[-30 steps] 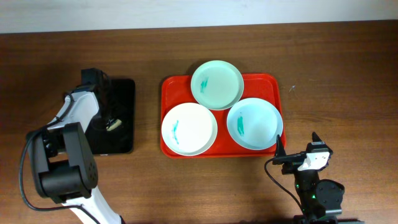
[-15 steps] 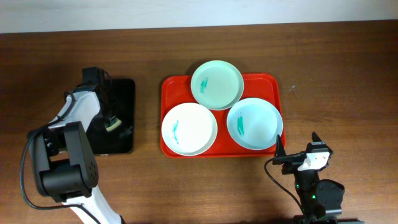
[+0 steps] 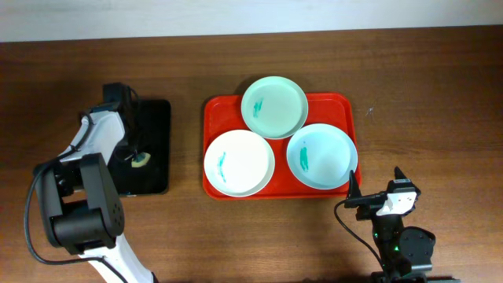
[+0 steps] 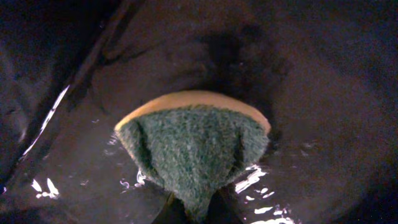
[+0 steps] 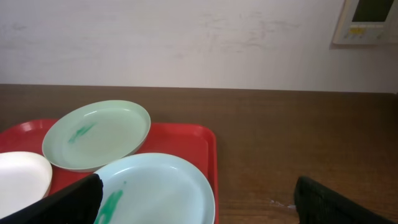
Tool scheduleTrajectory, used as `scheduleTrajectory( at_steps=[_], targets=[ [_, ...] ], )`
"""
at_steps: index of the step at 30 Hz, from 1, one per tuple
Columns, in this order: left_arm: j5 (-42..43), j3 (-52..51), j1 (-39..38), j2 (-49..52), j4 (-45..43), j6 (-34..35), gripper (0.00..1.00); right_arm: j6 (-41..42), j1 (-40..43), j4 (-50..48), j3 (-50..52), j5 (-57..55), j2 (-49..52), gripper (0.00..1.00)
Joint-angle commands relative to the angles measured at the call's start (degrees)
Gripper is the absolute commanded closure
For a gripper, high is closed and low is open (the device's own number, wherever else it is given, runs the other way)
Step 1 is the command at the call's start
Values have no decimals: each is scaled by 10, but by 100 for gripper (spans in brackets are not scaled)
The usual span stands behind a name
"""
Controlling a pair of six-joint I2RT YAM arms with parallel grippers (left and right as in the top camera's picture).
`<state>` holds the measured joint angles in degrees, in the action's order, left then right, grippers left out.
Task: Clean dirty plates on tray and stack at the side
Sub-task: 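Grasp the green-and-yellow sponge with the left gripper and lift it, then carry the sponge with the left gripper onto the white plate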
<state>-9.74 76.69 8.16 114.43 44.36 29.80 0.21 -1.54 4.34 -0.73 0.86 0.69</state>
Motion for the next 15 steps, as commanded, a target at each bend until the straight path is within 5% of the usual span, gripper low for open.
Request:
scheduleTrajectory(
  at_steps=[1,8,15],
  targets=[
    [-9,71,2,-60,51,1,100,2,-3,2,4,-5,-4,2],
    [24,108,2,-195,80,1,100,2,-3,2,4,-5,-4,1],
    [22,76,2,-162,60,1,100,2,-3,2,4,-5,-4,1]
  ],
)
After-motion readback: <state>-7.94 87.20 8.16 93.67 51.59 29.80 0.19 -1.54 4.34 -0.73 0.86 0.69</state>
